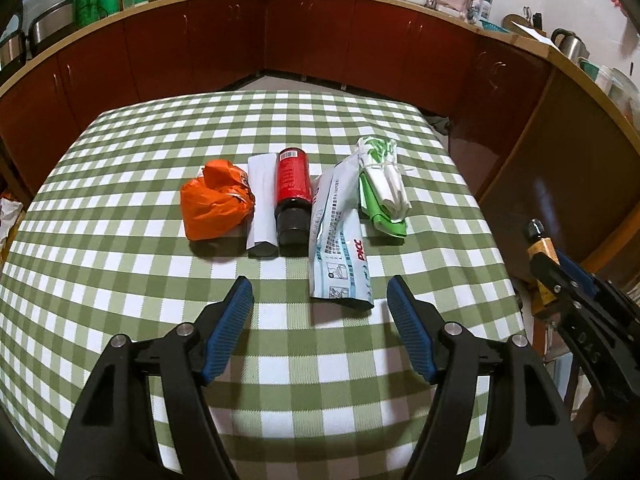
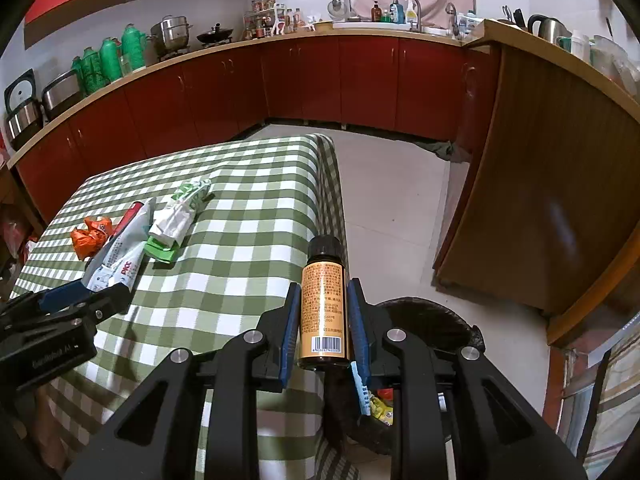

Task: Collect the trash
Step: 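Grasp the orange-labelled spray can with the right tool while the left tool grasps the printed white tube, then carry the spray can and printed white tube over the trash bin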

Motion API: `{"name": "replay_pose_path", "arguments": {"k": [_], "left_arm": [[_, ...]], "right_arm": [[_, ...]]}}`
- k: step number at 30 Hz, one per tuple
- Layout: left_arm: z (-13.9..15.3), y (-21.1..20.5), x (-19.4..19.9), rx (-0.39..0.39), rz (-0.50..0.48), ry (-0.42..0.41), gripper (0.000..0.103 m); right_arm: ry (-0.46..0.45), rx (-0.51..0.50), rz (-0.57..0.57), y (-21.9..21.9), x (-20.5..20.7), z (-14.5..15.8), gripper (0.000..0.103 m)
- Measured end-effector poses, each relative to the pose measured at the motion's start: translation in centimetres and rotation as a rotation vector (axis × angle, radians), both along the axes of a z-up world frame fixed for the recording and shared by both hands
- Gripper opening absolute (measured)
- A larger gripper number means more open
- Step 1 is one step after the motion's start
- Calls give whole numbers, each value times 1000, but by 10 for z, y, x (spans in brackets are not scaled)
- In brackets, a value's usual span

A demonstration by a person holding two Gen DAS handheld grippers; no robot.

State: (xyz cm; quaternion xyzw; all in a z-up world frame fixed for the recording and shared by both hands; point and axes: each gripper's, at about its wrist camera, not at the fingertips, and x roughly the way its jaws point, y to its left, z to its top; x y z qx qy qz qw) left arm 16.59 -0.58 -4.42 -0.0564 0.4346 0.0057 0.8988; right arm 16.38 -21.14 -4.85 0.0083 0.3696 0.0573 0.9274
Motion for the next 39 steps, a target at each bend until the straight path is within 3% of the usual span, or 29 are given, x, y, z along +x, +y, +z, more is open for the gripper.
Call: {"name": "replay_pose_path", "arguments": {"k": [4,9,13,29,39], "left_arm": [[0,-1,2,14,-4,-4,52],[0,-4,3,15,-30,-8,19],[-1,-8,0,8,-49,-14,9],[10,-17,-44,41,-81,-73,6],[18,-59,-68,52,-185,-111,6]], "right_arm": [[3,5,5,-3,1,-2,25],[8,10,7,-4,1,-5,25],[11,12,7,-7,-1,-6,25],[-11,17,-14,-19,-24,-1,25],[-21,16,-93,-54,-44,1,25]]}}
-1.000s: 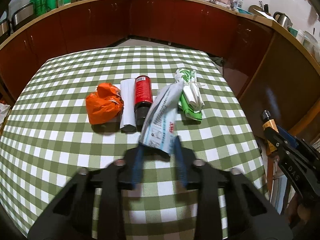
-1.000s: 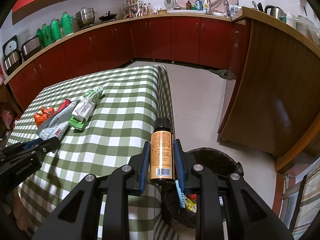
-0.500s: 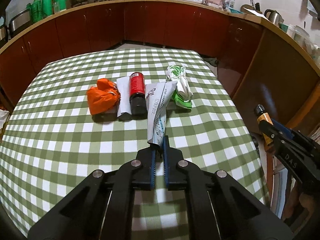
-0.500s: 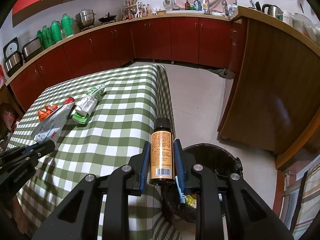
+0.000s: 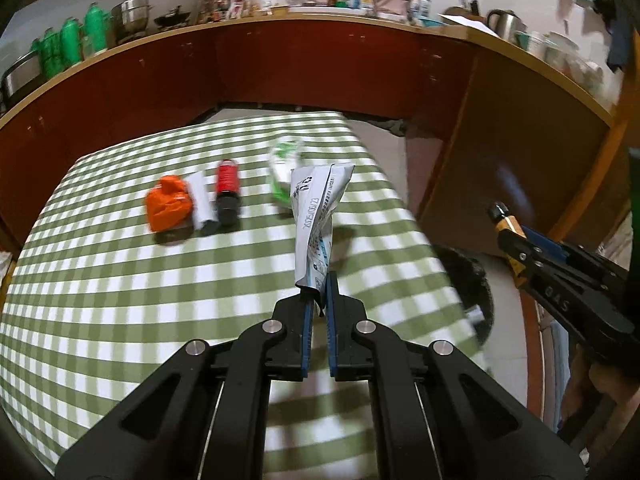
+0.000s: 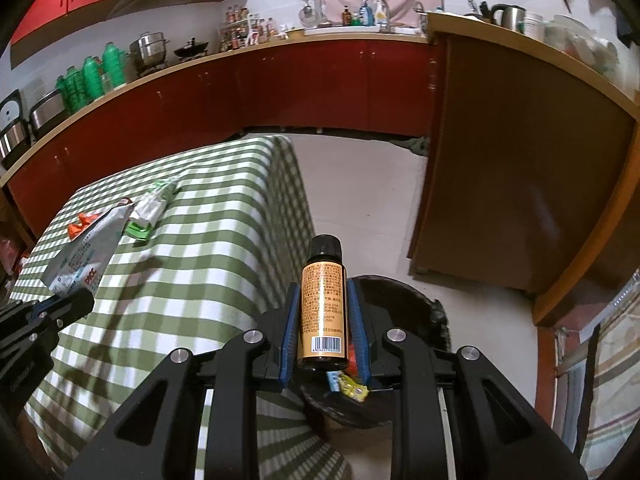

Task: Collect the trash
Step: 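Carry the spray can and printed white tube over the trash bin, then open both tools to drop the spray can and white tube into the bin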

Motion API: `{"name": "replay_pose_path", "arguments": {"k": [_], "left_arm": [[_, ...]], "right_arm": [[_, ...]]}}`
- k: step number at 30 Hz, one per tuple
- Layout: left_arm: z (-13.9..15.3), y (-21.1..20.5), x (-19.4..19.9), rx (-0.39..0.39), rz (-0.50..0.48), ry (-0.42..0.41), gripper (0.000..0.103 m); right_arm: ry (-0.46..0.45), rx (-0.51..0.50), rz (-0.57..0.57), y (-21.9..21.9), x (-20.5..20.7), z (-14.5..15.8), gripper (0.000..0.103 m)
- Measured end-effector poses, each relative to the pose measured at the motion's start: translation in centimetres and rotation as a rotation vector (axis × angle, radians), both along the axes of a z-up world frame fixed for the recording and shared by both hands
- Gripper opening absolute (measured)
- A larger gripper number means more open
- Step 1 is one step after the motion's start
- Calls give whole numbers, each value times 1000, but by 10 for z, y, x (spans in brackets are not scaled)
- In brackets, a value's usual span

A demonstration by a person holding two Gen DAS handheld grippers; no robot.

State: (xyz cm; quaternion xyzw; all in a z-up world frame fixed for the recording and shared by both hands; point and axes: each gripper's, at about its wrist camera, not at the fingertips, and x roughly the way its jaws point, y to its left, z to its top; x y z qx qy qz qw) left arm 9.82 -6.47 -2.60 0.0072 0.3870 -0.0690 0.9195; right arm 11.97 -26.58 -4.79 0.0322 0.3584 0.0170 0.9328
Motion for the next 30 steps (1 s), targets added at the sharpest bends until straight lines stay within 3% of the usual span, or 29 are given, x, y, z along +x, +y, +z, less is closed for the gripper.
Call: {"name": "replay_pose_path", "arguments": {"k": [11,24,28,30], "left_arm": [[-6,-64,0,28,-130,-12,6],[-18,-100,19,60,-171,11,7],[-24,-107,32,53,-184,57,15],[-25,-108,35,47,-180,69,27]], "right_arm": [[-3,-9,-63,-30,-9,-1,25],[0,-13,-80,-46,0,-9,25],[3,-9,-90,-50,7,-16,26],[10,-5,-104,-54,9,-20,34]]}}
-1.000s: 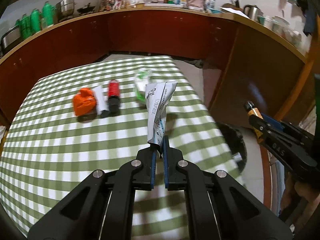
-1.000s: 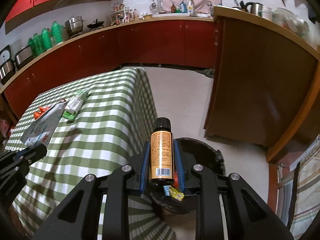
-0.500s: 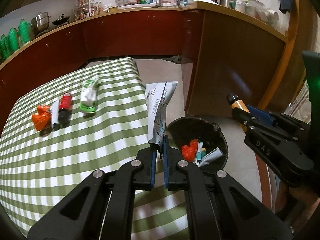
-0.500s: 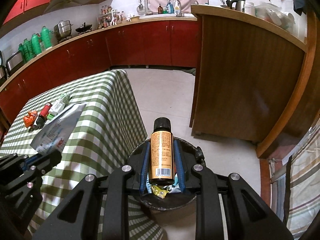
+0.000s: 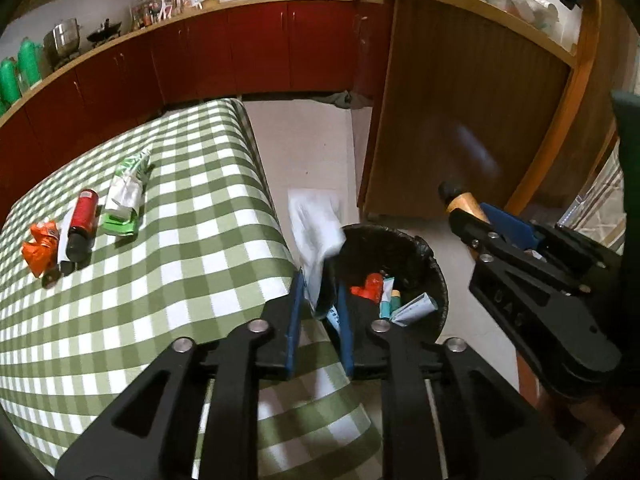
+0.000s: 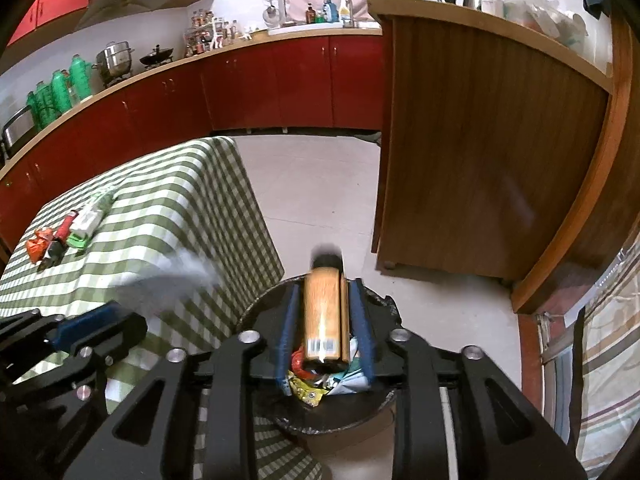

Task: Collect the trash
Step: 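Open both tools to drop the spray can and white tube into the bin, then grasp the green-and-white package with the right tool while the left tool grasps the orange bag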

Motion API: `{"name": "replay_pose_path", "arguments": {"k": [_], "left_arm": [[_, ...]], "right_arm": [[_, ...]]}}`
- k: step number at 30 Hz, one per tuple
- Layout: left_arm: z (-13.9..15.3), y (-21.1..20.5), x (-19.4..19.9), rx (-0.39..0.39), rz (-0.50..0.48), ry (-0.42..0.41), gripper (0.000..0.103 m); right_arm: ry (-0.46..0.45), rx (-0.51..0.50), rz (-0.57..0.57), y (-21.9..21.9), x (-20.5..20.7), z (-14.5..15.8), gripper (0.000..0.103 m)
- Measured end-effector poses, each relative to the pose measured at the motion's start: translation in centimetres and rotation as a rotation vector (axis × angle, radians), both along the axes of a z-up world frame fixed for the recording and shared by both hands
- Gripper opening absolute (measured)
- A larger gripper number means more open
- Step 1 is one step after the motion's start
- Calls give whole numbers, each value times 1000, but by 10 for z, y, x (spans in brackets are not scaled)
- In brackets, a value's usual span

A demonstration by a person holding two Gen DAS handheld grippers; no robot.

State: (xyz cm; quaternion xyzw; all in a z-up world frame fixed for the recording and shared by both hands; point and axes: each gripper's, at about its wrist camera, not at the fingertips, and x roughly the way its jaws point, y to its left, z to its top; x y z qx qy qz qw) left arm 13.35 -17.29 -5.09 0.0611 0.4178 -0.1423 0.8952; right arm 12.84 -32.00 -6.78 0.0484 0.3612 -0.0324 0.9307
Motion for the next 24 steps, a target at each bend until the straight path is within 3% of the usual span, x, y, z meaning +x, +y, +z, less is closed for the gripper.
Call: {"name": "replay_pose_path", "arguments": {"k": [2,13,17,24], "left_arm": [[0,0,0,-1,2,-4,33],[5,10,-10,-14,24,-29,40],[10,28,-19,-19,49,-41,47],[17,77,-20,-24,145,-53,49]], "right_arm": [[-4,2,-9,-2,-2,0,36],[-26,6,-22,-1,-9,10,50],[-21,12,2,8,-10,13,53],[-31,-20,64,42,-8,23,63]]}}
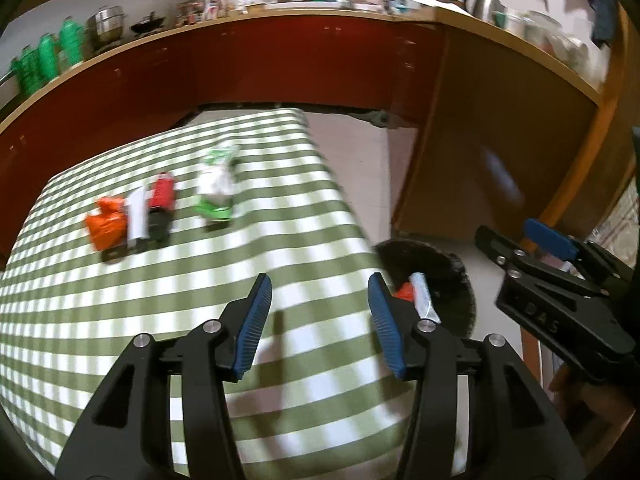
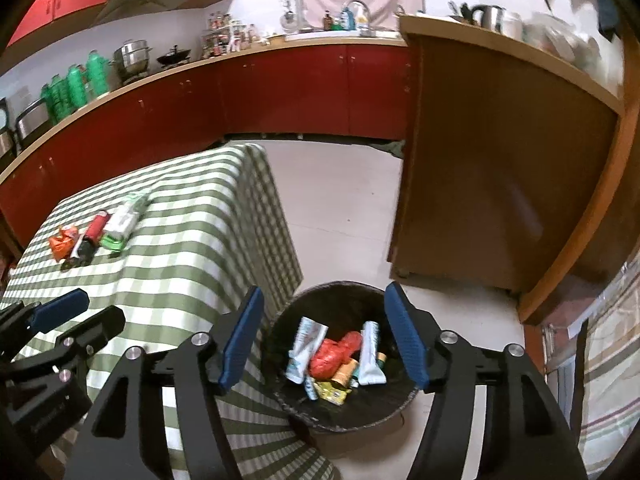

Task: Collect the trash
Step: 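Grasp the green-and-white package with the right tool while the left tool grasps the orange bag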

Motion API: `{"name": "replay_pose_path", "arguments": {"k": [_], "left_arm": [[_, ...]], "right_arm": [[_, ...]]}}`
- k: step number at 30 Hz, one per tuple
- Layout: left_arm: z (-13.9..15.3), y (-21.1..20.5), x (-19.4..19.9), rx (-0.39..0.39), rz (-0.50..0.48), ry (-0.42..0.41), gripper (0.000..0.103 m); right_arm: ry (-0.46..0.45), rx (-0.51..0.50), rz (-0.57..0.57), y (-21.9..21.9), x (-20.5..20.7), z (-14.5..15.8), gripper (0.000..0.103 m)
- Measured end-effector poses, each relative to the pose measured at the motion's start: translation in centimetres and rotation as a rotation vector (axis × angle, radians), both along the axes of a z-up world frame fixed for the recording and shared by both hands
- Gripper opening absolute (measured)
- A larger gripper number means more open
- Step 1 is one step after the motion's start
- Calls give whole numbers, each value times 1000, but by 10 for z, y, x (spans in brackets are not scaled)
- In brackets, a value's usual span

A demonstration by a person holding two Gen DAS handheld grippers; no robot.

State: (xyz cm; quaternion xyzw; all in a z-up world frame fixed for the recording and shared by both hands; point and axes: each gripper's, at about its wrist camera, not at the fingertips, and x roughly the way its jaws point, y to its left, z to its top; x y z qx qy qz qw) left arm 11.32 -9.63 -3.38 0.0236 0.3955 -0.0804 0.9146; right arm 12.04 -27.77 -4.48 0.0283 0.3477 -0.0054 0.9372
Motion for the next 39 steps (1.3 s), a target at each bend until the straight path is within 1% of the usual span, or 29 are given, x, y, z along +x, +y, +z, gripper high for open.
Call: {"name": "replay_pose_path", "arguments": {"k": [4,8,10,12,17,20,23,33,39], "left_arm": [[4,33,0,-6,63,0,51],[9,64,1,-15,113,5,52],[12,78,1,-11,139,-4,53],[16,90,0,-6,161,-13,57],[22,121,6,-3,209,-26,58],[23,133,12,-3,230,-31,59],[23,144,20,-5,248,-35,63],[17,160,48,-22,259,-10,64],[12,163,63,-25,255,1,66]], "right_arm": [[-11,-10,42,23,4,6,64],[-10,12,80,46,9,12,64],[-13,13,92,56,12,14,64],[-17,13,105,66,15,16,64],[-22,13,135,92,26,22,64],[-23,15,147,105,33,24,64],[-13,28,168,119,45,24,64],[30,28,198,158,86,20,64],[55,15,214,175,102,15,64]]}}
